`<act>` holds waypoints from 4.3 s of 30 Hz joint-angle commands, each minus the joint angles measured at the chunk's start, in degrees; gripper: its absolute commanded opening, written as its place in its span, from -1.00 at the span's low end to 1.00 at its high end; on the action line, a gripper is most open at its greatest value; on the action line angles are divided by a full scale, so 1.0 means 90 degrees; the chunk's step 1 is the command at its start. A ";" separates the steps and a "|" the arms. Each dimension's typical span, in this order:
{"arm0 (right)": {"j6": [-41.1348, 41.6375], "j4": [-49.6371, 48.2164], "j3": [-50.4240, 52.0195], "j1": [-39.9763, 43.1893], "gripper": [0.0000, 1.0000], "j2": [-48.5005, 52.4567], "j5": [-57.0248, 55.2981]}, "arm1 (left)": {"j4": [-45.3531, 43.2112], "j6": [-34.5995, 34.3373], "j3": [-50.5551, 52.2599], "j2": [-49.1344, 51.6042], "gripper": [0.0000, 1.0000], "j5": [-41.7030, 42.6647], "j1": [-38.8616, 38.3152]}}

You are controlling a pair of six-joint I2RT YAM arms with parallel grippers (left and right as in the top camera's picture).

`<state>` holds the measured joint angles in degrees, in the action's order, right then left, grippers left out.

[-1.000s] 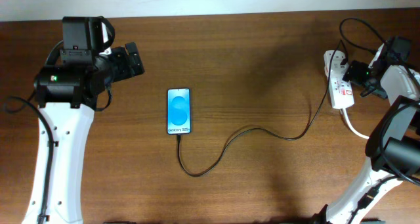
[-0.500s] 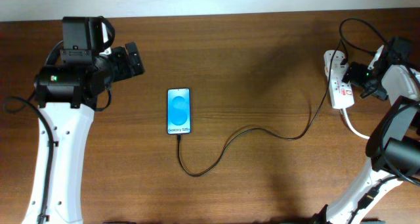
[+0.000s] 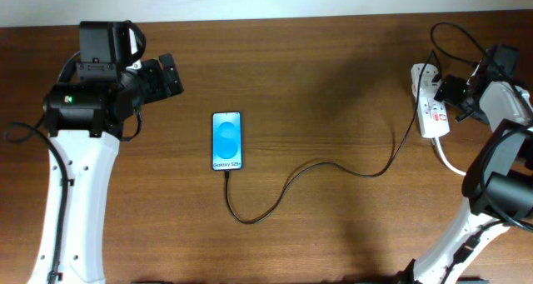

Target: Plug charger to phone and switch on socket

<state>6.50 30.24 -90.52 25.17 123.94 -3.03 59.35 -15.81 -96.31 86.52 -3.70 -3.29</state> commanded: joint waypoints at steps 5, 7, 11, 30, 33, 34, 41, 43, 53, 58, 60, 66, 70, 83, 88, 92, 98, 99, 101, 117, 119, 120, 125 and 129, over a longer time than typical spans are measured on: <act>0.0019 0.0138 0.0068 -0.0134 0.95 0.0141 0.0882 | -0.0007 0.0032 -0.0049 -0.0039 0.99 -0.0070 0.0039; -0.0024 0.0243 0.0068 -0.0136 0.94 0.0141 0.0991 | -0.0010 0.0032 -0.0049 -0.0039 0.99 -0.0070 0.0039; -0.0024 0.0430 0.0068 -0.0136 0.94 0.0141 0.1018 | -0.0007 0.0032 -0.0049 -0.0039 0.99 -0.0070 0.0039; -0.0022 0.0738 0.0070 -0.0301 0.94 0.0141 0.1486 | -0.0010 0.0032 -0.0049 -0.0039 0.99 -0.0073 0.0039; -0.0022 0.0782 0.0070 -0.0301 0.94 0.0141 0.1486 | -0.0010 0.0032 -0.0049 -0.0039 0.99 -0.0070 0.0039; -0.0022 0.0782 0.0070 -0.0301 0.94 0.0141 0.1486 | -0.0007 0.0032 -0.0049 -0.0039 0.99 -0.0070 0.0039; -0.0017 0.0748 0.0000 -0.0284 0.93 0.0117 0.0561 | -0.0010 0.0032 -0.0049 -0.0039 0.99 -0.0070 0.0039; 0.0160 0.0780 -0.0165 -0.0199 0.93 -0.0036 0.0510 | -0.0010 0.0032 -0.0049 -0.0039 0.99 -0.0073 0.0039; 0.0168 0.1525 -0.0930 0.0342 0.93 -0.0374 0.0546 | -0.0010 0.0032 -0.0049 -0.0039 0.99 -0.0070 0.0039; 0.0262 0.1503 -0.0855 0.0338 0.88 -0.0080 0.0957 | -0.0010 0.0032 -0.0049 -0.0039 0.99 -0.0070 0.0039; 0.0338 0.1409 -0.0818 0.0338 0.88 -0.0049 0.0969 | -0.0010 0.0032 -0.0049 -0.0039 0.99 -0.0070 0.0039; 0.0335 0.1384 -0.0794 0.0338 0.88 0.0155 0.0976 | -0.0010 0.0032 -0.0049 -0.0039 0.99 -0.0070 0.0039; 0.0308 0.1404 -0.0794 0.0330 0.88 0.0311 0.0974 | -0.0007 0.0032 -0.0049 -0.0039 0.99 -0.0070 0.0039; -0.0029 0.1360 -0.0794 0.0321 0.88 0.0522 0.0984 | -0.0010 0.0032 -0.0049 -0.0039 0.99 -0.0070 0.0039; -0.0027 0.1348 -0.0792 0.0245 0.87 0.0559 0.0984 | -0.0007 0.0032 -0.0049 -0.0039 0.99 -0.0070 0.0039; -0.0024 0.1226 -0.0794 0.0245 0.88 0.0559 0.0988 | -0.0010 0.0032 -0.0049 -0.0039 0.99 -0.0073 0.0039; -0.0027 0.1032 -0.0794 0.0245 0.89 0.0559 0.1316 | -0.0010 0.0032 -0.0049 -0.0039 0.99 -0.0070 0.0039; -0.0029 0.1047 -0.0794 0.0240 0.89 0.0559 0.1319 | -0.0010 0.0032 -0.0049 -0.0039 0.99 -0.0070 0.0039; -0.0029 0.1098 -0.0794 0.0243 0.89 0.0559 0.1314 | -0.0007 0.0032 -0.0049 -0.0039 0.99 -0.0073 0.0039; -0.0029 0.1433 -0.0794 0.0240 0.89 0.0559 0.1511 | -0.0010 0.0032 -0.0049 -0.0039 0.99 -0.0070 0.0039; -0.0029 0.1433 -0.0794 0.0240 0.89 0.0559 0.1511 | -0.0007 0.0032 -0.0049 -0.0039 0.99 -0.0070 0.0039; -0.0029 0.1447 -0.0794 0.0240 0.89 0.0559 0.1511 | -0.0007 0.0032 -0.0049 -0.0039 0.99 -0.0070 0.0039; -0.0034 0.1530 -0.0792 0.0240 0.88 0.0561 0.1511 | -0.0010 0.0032 -0.0049 -0.0039 0.99 -0.0070 0.0039; -0.0034 0.1532 -0.0794 0.0219 0.88 0.0566 0.1508 | -0.0007 0.0032 -0.0049 -0.0039 0.99 -0.0070 0.0039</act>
<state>6.90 43.77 -98.37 28.36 127.72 8.75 59.35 -15.84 -96.31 86.52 -3.70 -3.29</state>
